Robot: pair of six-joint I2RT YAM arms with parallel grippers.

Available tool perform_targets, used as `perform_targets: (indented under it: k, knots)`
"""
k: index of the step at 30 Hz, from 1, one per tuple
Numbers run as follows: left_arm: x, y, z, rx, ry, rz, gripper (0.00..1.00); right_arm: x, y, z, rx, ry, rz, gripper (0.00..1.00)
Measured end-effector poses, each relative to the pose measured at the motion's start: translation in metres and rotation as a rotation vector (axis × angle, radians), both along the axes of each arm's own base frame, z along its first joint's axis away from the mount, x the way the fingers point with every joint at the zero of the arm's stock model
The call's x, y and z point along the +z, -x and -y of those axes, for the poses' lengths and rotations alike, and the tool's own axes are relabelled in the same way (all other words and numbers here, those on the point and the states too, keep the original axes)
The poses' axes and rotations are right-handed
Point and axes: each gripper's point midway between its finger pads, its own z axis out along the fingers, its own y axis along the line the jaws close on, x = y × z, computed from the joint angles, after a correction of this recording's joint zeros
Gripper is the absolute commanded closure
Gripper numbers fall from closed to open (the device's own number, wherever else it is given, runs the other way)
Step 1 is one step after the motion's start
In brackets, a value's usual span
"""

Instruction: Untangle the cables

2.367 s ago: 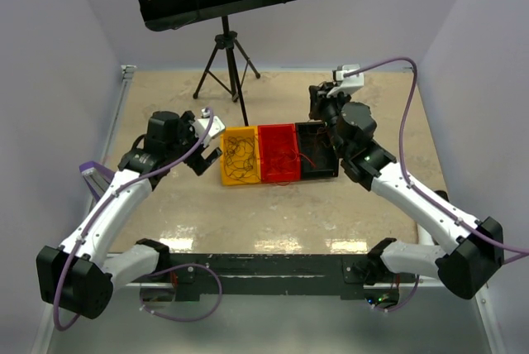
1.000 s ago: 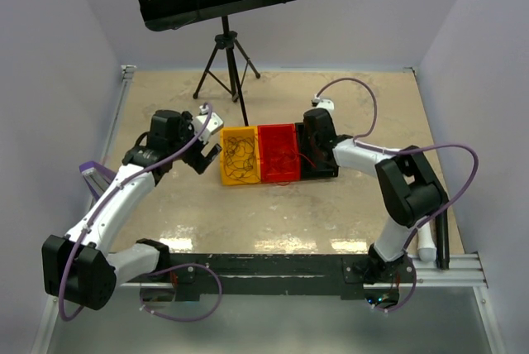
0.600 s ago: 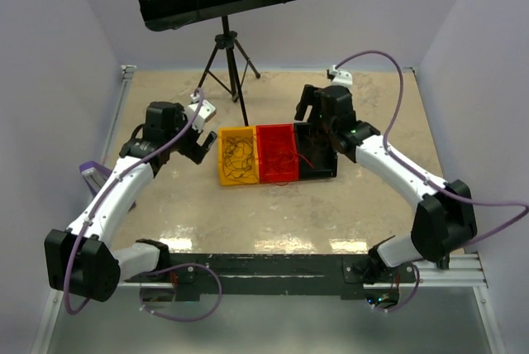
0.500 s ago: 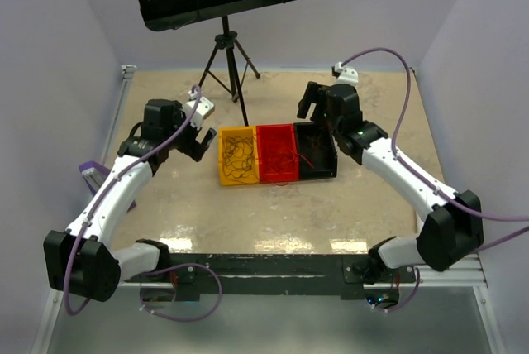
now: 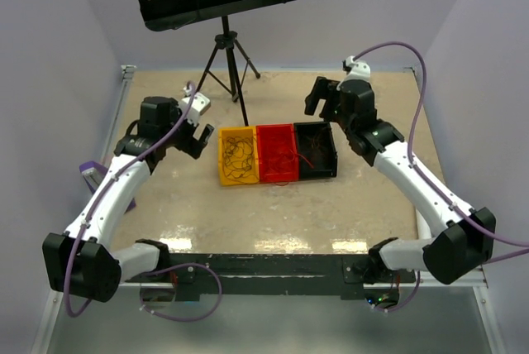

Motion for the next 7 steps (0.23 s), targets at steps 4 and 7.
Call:
perform_targets:
  k: [4,7]
  knots:
    - [0.000,-0.003,-0.010,0.032,0.008,-0.002,0.00,0.008,-0.009,0.018,-0.036,0.019,0.024,0.02]
    - [-0.002,-0.008,-0.027,0.076,0.028,-0.010,0.00,0.013,-0.014,0.027,-0.053,0.030,0.048,0.01]
